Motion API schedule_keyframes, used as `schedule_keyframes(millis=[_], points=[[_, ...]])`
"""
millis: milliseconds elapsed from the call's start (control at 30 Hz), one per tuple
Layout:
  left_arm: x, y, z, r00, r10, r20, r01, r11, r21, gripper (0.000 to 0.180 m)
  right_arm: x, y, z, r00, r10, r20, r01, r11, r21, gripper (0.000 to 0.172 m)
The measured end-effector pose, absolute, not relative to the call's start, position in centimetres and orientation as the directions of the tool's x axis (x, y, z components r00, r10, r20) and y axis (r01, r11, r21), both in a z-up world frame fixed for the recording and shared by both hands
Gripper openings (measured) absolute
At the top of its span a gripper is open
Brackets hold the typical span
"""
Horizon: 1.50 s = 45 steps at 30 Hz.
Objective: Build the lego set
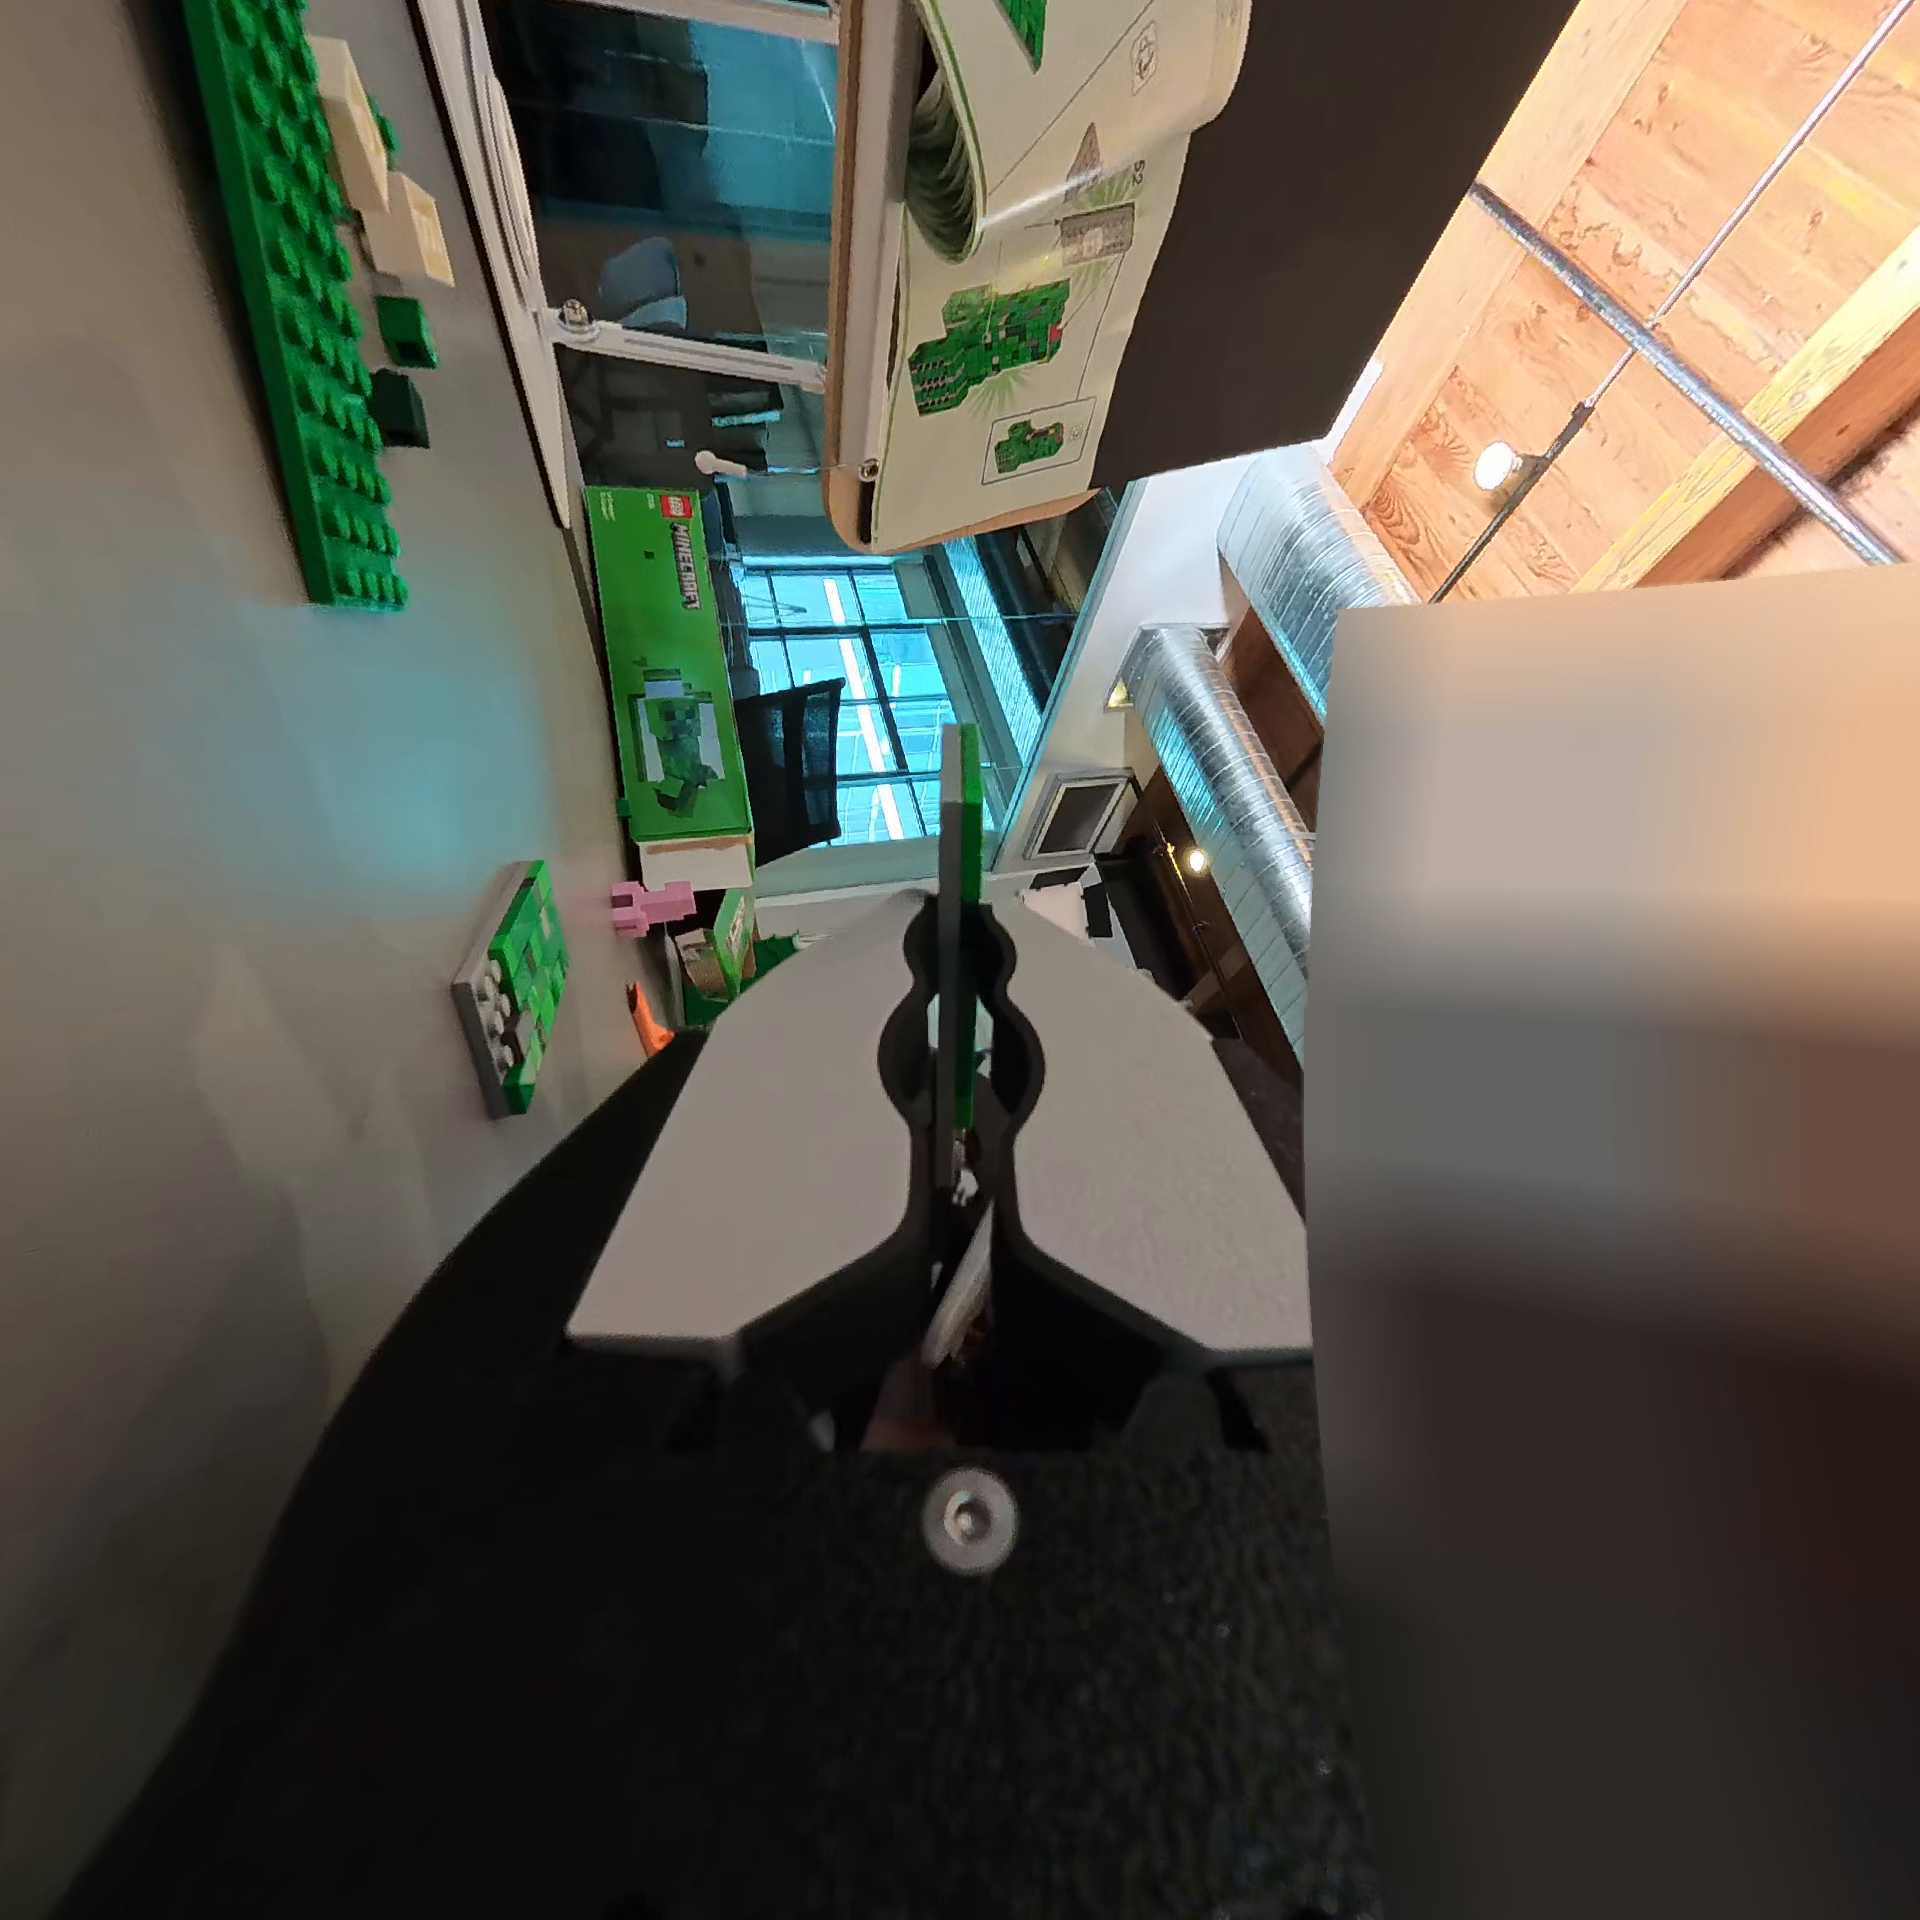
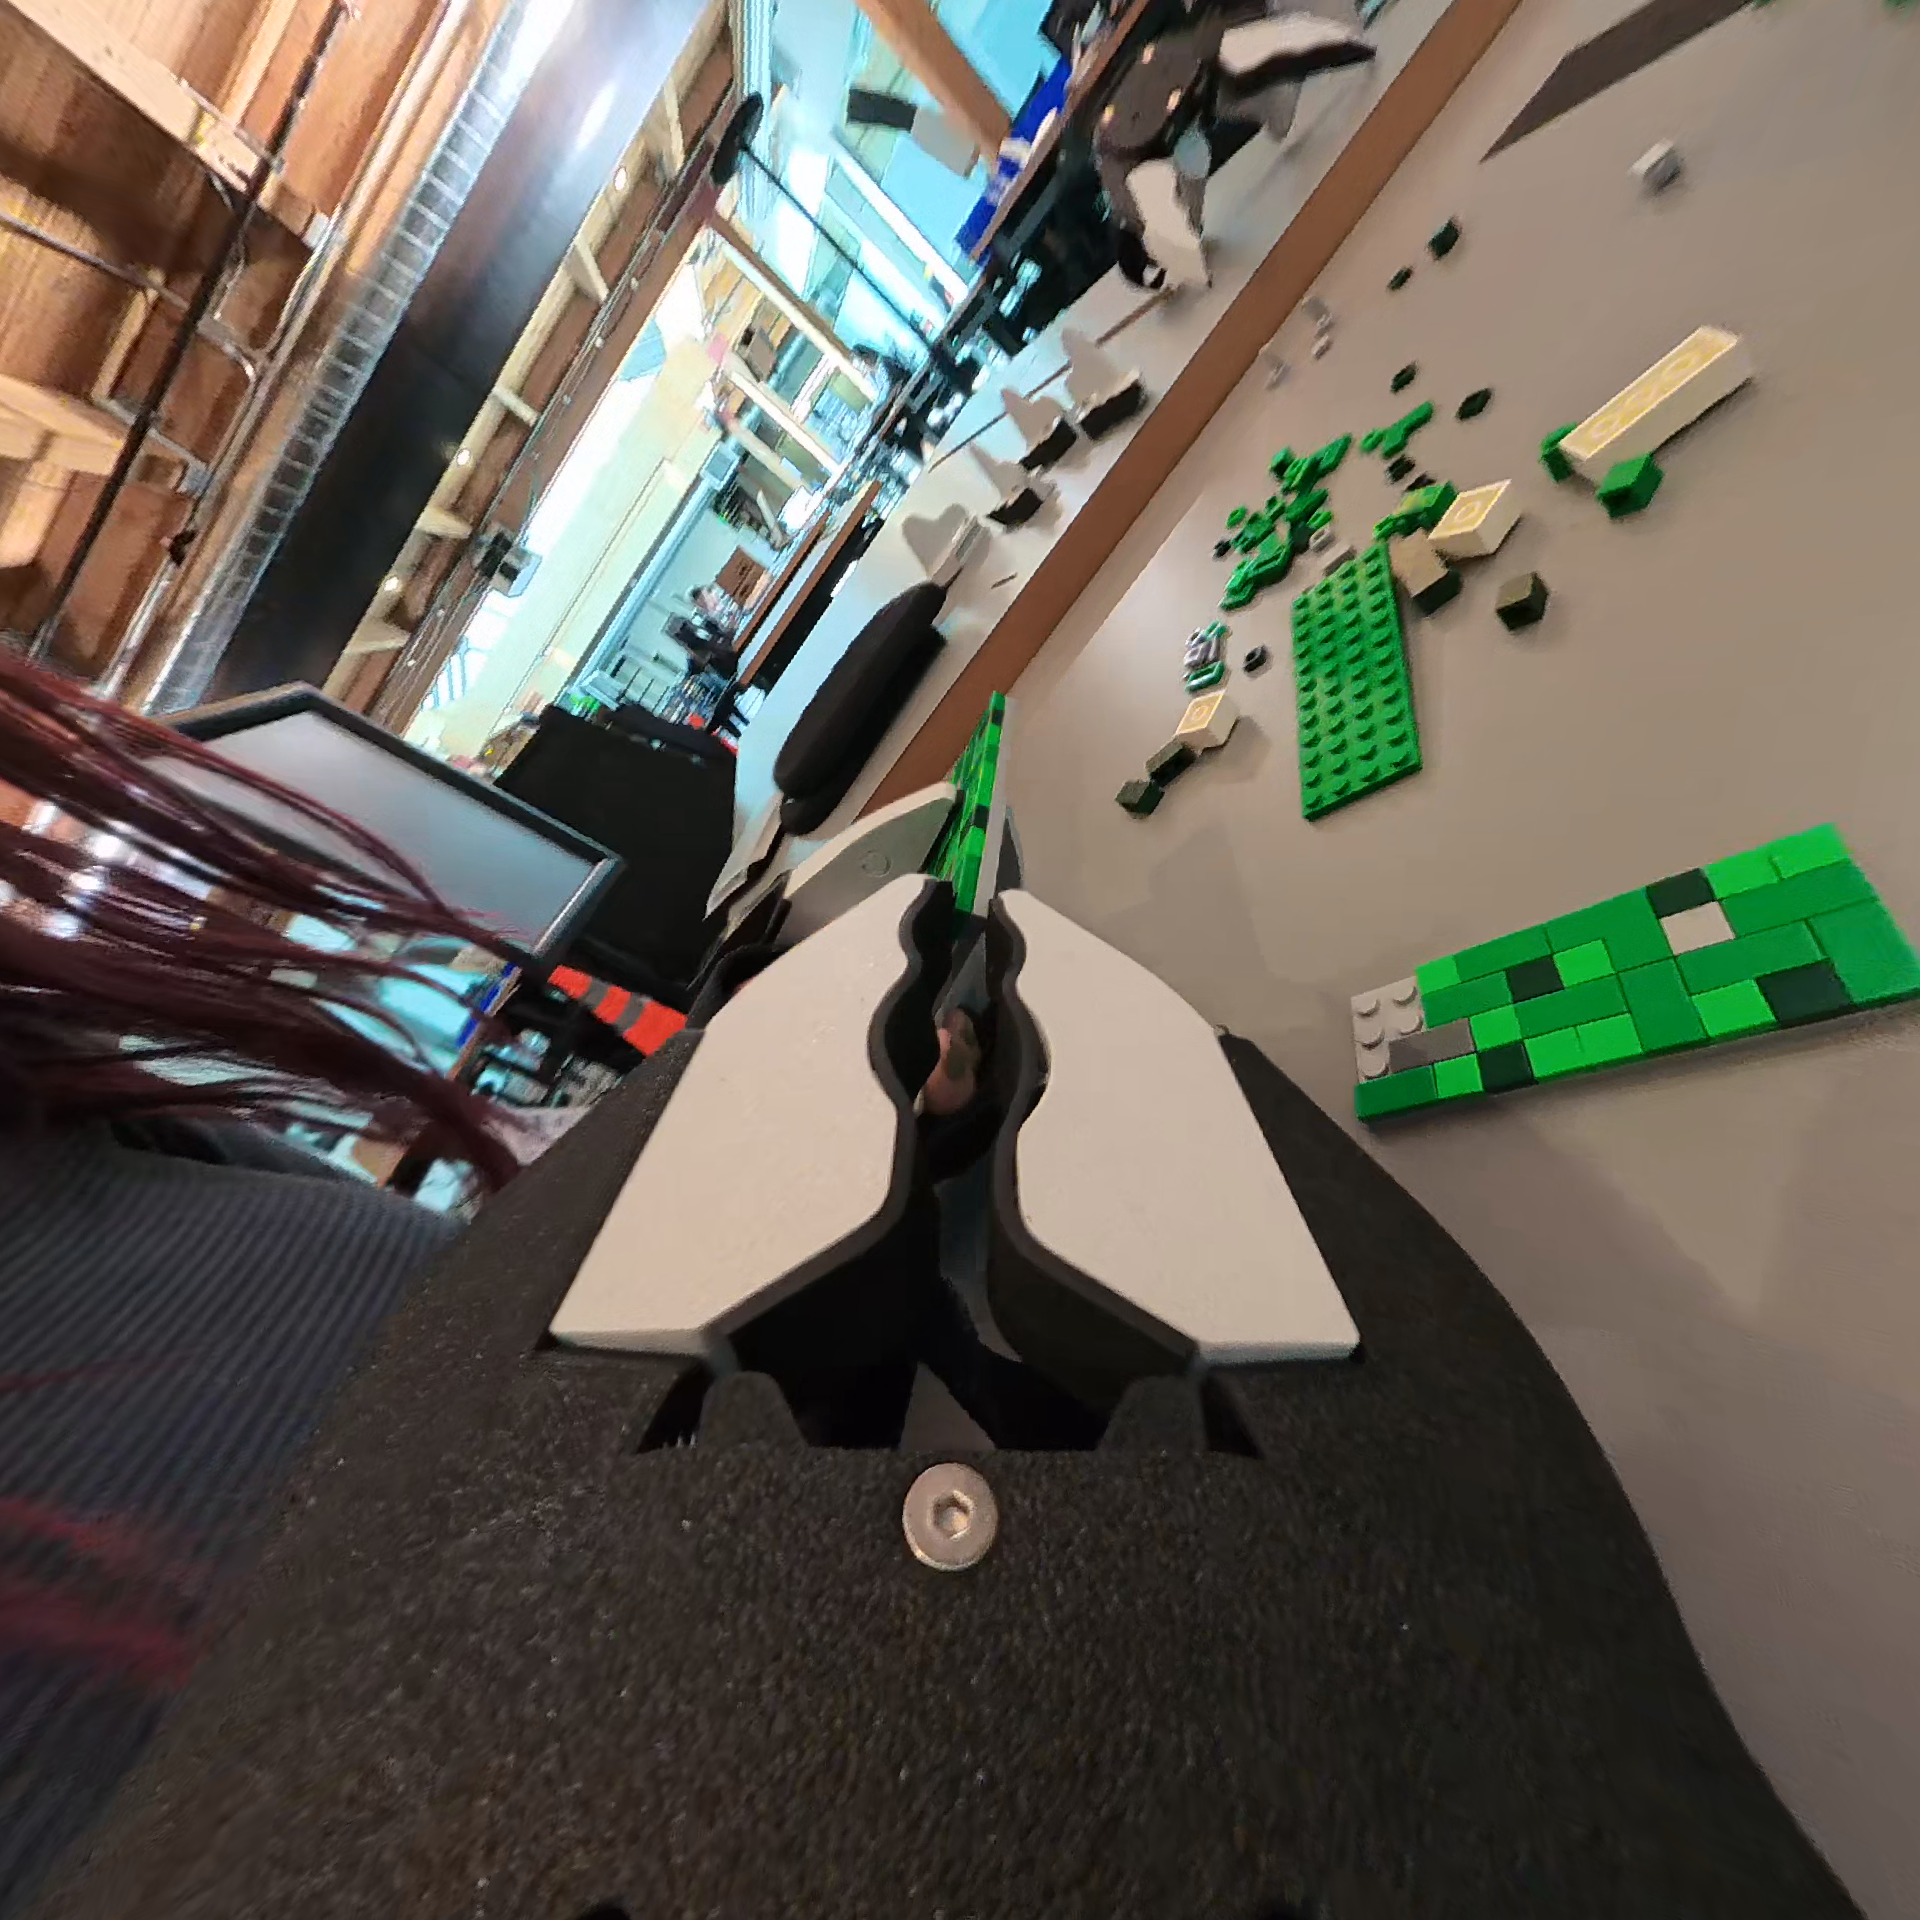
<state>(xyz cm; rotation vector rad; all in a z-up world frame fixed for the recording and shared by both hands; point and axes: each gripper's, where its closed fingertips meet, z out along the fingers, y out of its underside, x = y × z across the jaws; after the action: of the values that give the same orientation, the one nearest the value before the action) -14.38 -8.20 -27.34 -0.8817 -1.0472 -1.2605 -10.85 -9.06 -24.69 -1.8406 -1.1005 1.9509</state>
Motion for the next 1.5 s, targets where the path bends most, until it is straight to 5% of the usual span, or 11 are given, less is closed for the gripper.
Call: schedule_keyframes(millis=[267, 333, 467, 567, 733, 833, 967, 1067, 1233, 1500], points=[[-14.1, -7.5, -27.4, -0.032, -0.318, 0.948, 0.998, 0.040, 0.047, 0.006, -10.5, -8.2, -24.3, -0.208, 0.678, -0.705, 0.205, -0.674, -0.709, 0.015], [-13.2, -7.0, -27.1, 0.003, -0.320, 0.948, 0.994, -0.104, -0.038, 0.006, -10.0, -7.2, -22.9, -0.284, 0.706, -0.649, 0.193, -0.621, -0.760, 0.045], [-9.4, -6.6, -25.7, 0.032, -0.392, 0.919, 0.805, -0.535, -0.256, 0.006, -8.8, -5.8, -22.5, -0.381, 0.769, -0.513, 0.325, -0.408, -0.853, 0.047], [-7.5, -6.9, -27.1, 0.280, -0.385, 0.880, 0.533, -0.700, -0.476, 0.005, -8.8, -5.8, -23.2, -0.386, 0.699, -0.602, 0.484, -0.402, -0.777, 0.042], [-5.6, -7.0, -27.4, 0.414, -0.426, 0.804, 0.255, -0.794, -0.552, 0.006, -8.8, -6.8, -23.9, -0.378, 0.487, -0.787, 0.663, -0.450, -0.597, 0.028], [-5.0, -6.8, -27.7, 0.438, -0.422, 0.794, 0.220, -0.806, -0.550, 0.006, -8.0, -7.8, -23.7, -0.392, 0.360, -0.846, 0.725, -0.445, -0.525, 0.007], [-3.9, -7.3, -27.7, 0.373, -0.416, 0.829, 0.228, -0.825, -0.517, 0.007, -7.1, -8.2, -23.9, -0.393, 0.274, -0.878, 0.768, -0.427, -0.477, 0.006], [-4.9, -6.3, -26.9, 0.367, -0.395, 0.842, 0.371, -0.768, -0.522, 0.035, -8.4, -5.4, -23.9, -0.380, 0.310, -0.872, 0.694, -0.527, -0.490, 0.006], [-10.1, -6.1, -26.3, 0.582, -0.334, 0.742, 0.508, -0.563, -0.652, 0.047, -13.2, 1.3, -25.8, -0.212, 0.433, -0.876, 0.548, -0.690, -0.473, 0.006], [-15.6, -9.4, -24.7, 0.783, -0.196, 0.590, 0.517, -0.322, -0.793, 0.045, -16.8, 2.3, -30.7, -0.043, 0.494, -0.868, 0.677, -0.625, -0.389, 0.006]])
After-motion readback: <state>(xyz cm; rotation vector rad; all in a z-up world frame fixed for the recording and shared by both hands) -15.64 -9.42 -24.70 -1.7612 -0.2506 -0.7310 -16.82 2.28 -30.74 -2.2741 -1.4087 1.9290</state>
